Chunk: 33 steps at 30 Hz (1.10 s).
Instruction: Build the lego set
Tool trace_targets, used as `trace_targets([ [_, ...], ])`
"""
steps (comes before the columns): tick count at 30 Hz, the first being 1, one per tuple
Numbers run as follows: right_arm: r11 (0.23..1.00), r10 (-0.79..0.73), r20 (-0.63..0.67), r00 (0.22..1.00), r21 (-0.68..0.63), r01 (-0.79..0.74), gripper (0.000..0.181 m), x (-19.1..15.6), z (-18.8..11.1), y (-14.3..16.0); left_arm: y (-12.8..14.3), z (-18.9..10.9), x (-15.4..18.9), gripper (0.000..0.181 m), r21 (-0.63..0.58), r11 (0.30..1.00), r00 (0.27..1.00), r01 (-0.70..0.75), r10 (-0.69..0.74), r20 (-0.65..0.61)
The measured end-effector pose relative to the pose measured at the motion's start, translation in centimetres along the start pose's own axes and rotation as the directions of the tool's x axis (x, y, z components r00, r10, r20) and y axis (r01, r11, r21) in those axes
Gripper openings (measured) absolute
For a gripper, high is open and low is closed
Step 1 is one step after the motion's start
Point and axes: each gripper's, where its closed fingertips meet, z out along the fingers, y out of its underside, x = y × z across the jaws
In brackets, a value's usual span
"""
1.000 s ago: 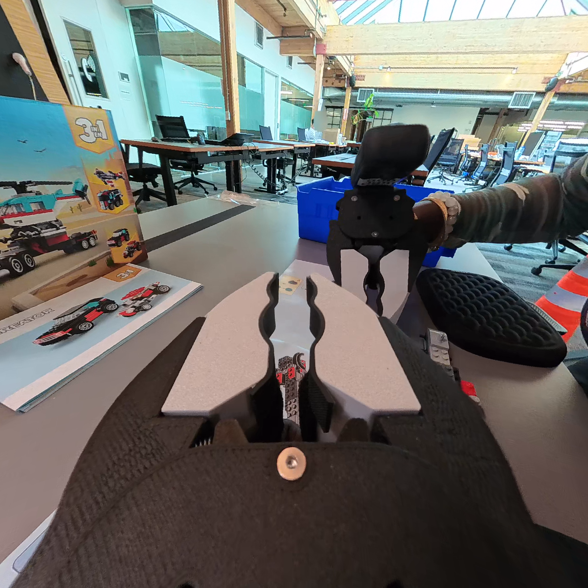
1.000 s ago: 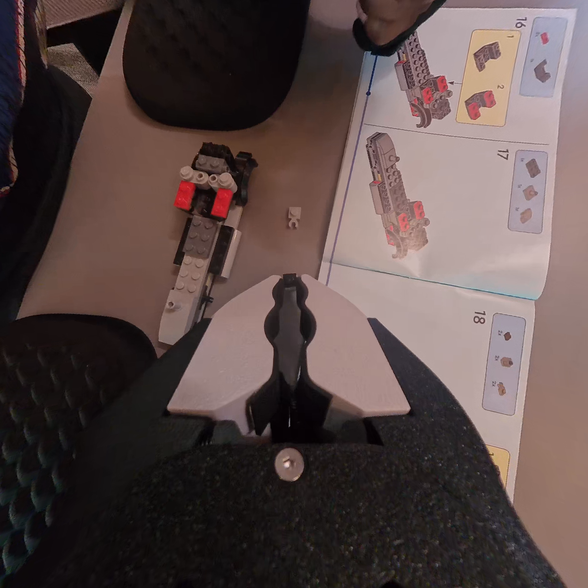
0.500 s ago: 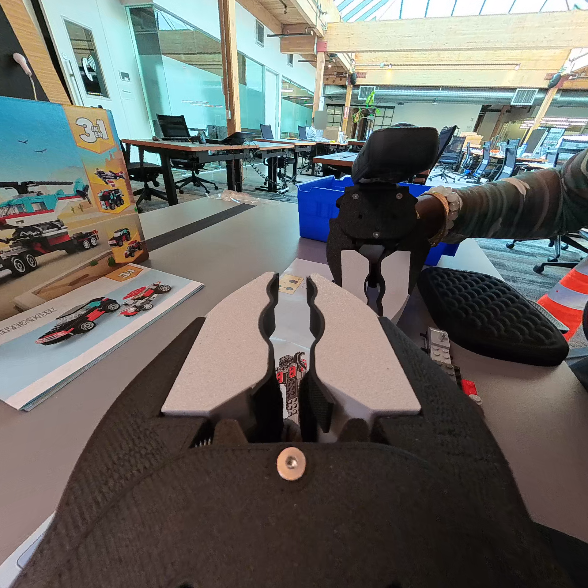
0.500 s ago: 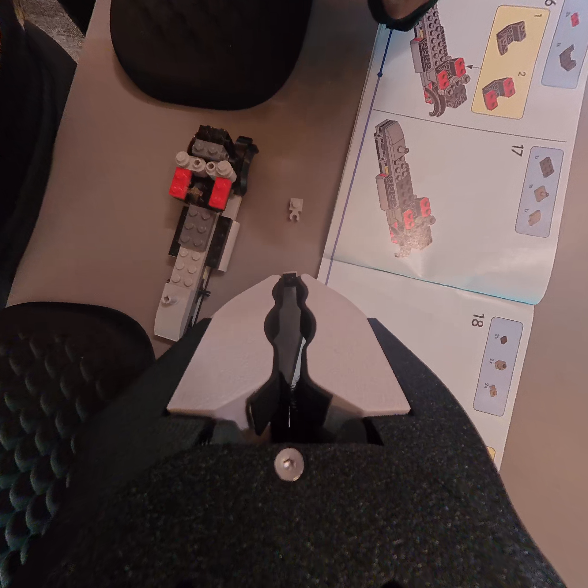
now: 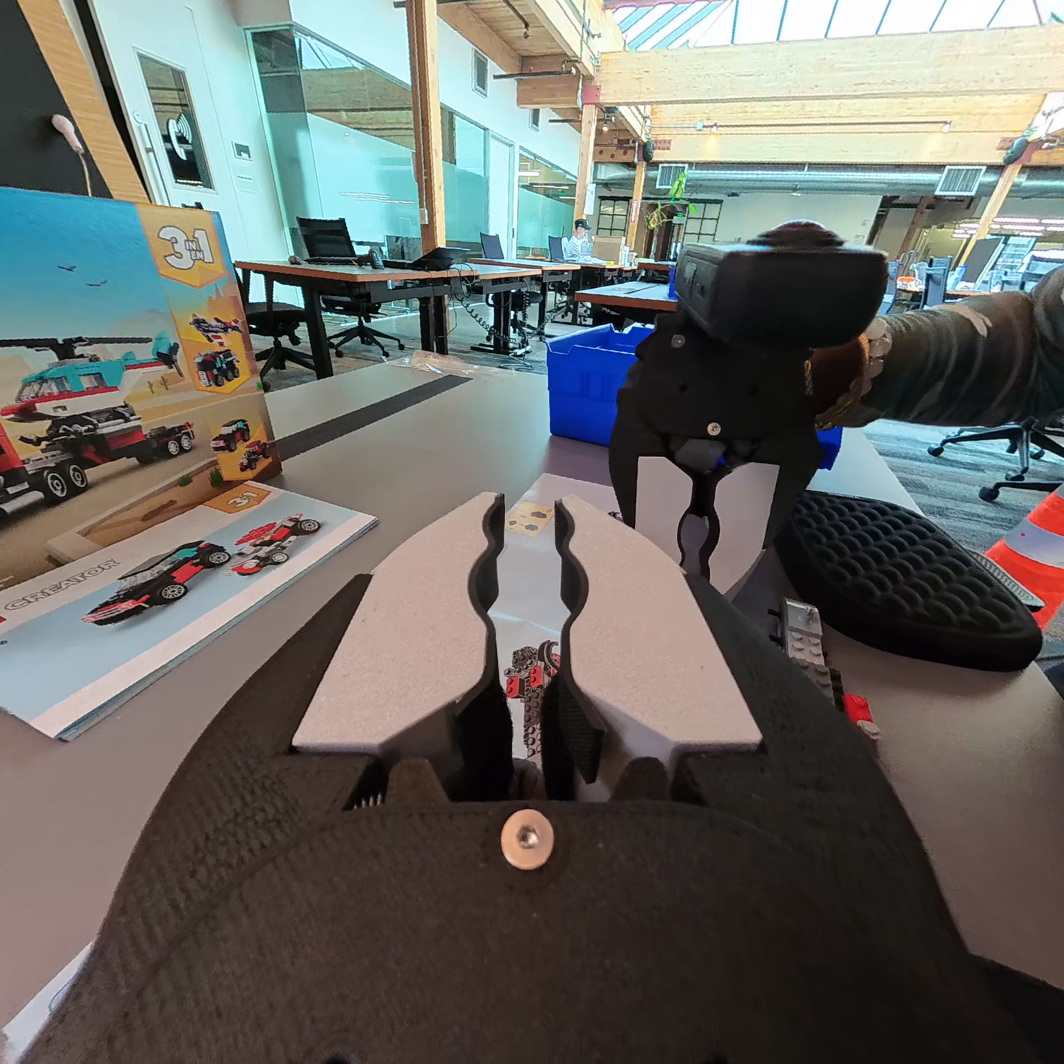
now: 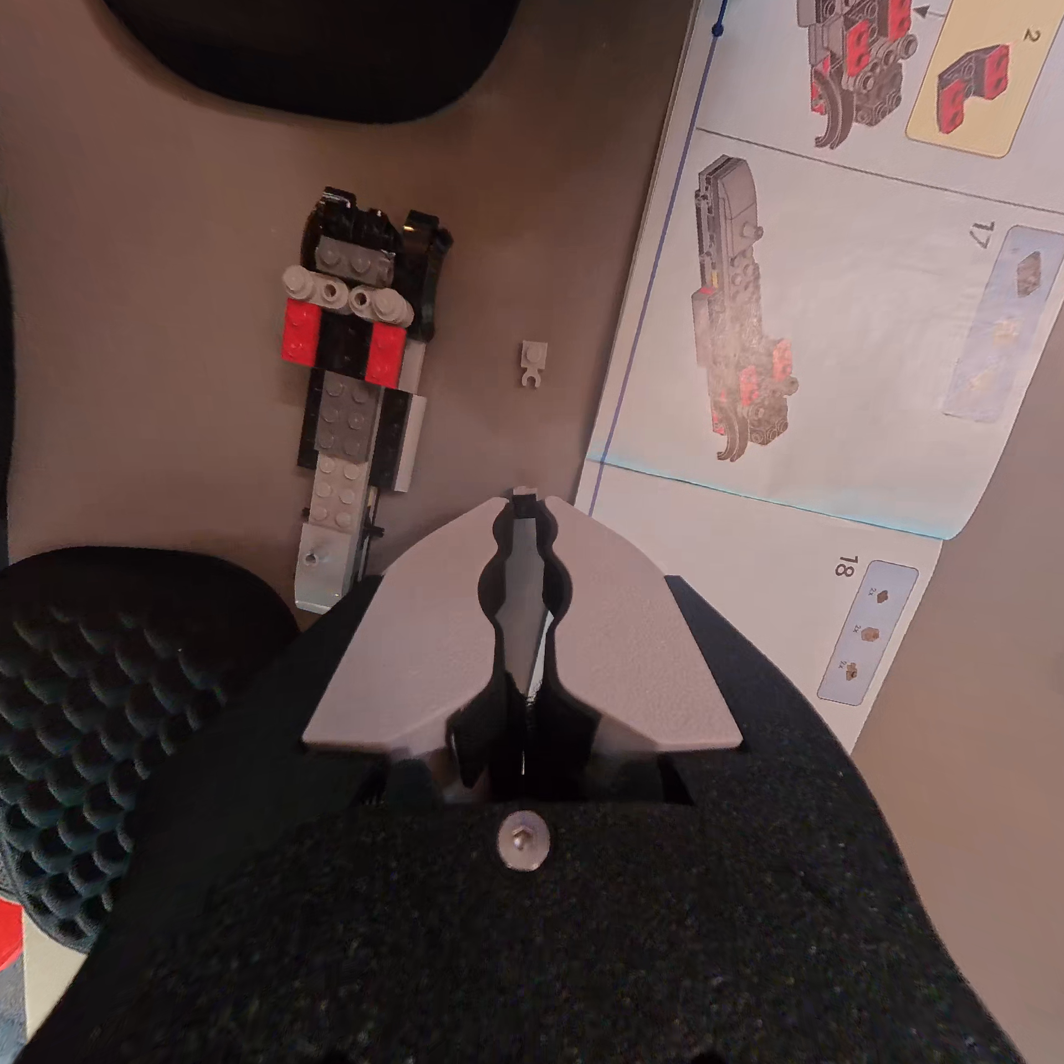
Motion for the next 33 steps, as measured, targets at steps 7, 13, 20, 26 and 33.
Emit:
trace_targets([
  [7, 1.0, -0.006, -0.001, 1.0, -0.013, 0.006, 0.007, 0.01, -0.11, -0.14, -0.13, -0.06, 0.05, 0.017, 0.002, 1.0, 1.0, -0.003, 0.003, -0.002],
  [13, 1.0, 0.007, 0.011, 1.0, 0.002, -0.007, 0.007, 0.09, 0.05, -0.1, -0.12, -0.09, 0.02, 0.017, 0.001, 1.0, 1.0, 0.001, -0.001, -0.002],
  [20, 1.0, -0.002, 0.019, 1.0, 0.002, 0.002, 0.007, -0.1, 0.05, -0.16, 0.0, -0.03, 0.01, 0.017, -0.003, 1.0, 1.0, 0.002, -0.002, -0.003],
  [26, 1.0, -0.005, 0.011, 1.0, -0.002, 0.005, 0.007, 0.05, 0.09, -0.1, 0.02, 0.0, 0.04, 0.017, -0.004, 1.0, 1.0, 0.002, -0.002, -0.004],
  [33, 1.0, 0.005, 0.026, 1.0, 0.006, -0.005, 0.007, 0.0, 0.09, -0.05, 0.07, 0.03, 0.08, 0.017, -0.006, 1.0, 1.0, 0.004, -0.004, -0.007],
])
